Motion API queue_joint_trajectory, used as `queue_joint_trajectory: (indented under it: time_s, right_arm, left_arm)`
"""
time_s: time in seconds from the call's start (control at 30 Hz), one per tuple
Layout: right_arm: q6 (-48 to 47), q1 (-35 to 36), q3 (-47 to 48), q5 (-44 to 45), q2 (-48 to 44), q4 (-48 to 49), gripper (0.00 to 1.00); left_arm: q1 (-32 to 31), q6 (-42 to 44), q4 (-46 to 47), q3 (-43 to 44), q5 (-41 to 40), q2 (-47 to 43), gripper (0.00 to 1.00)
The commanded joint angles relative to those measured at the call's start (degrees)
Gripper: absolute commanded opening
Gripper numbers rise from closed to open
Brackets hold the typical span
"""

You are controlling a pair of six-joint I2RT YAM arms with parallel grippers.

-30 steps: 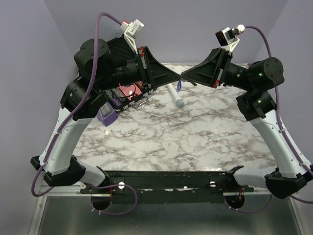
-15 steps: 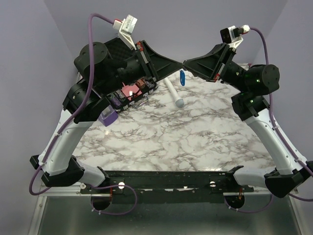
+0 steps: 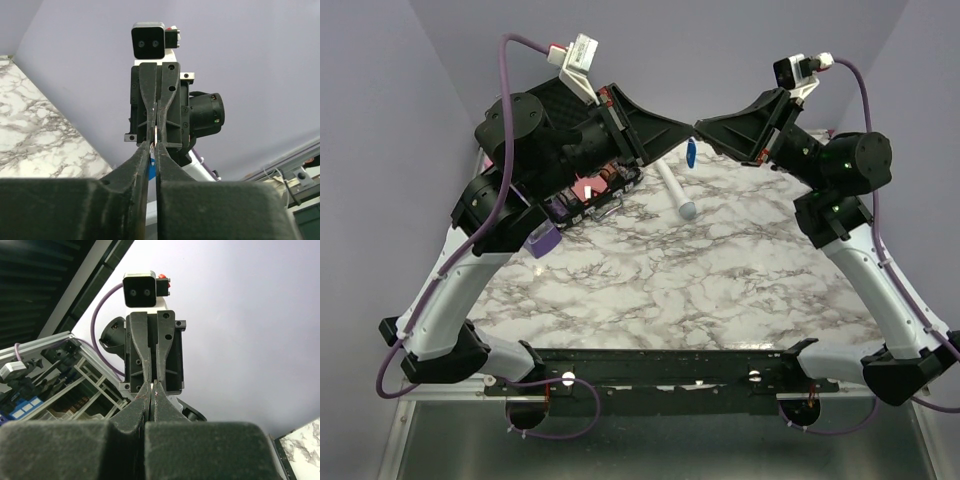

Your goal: Remove the keys from the keyring

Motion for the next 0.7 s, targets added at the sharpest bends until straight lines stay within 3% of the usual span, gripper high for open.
queue_joint_trajectory:
  time_s: [0.0,0.37,0.47,0.67]
  right_arm:
    - [-3.4,1.6,0.2,-2.4,-1.7,-4.7,0.01]
    - [-5.3,1.5,1.3,-3.7,-2.2,-8.5,0.01]
    - [-5.5,1.5,1.4,-4.4,-2.1,-9.1,0.01]
    - [-5.8,1.6,0.8,-7.5,-2.1,-10.3,0.01]
  left_arm:
    - [-0.5,2.9,-1.1,-0.8,-2.5,0.0,0.23]
    - [-0.2,6.9,-5.3,0.2,-4.5,-1.7,0.73]
    - [0.0,8.4,-6.9,0.5,-4.7,-2.3,0.79]
    - [2.9,11.9,-11.5,1.4,-2.1,-4.8,0.82]
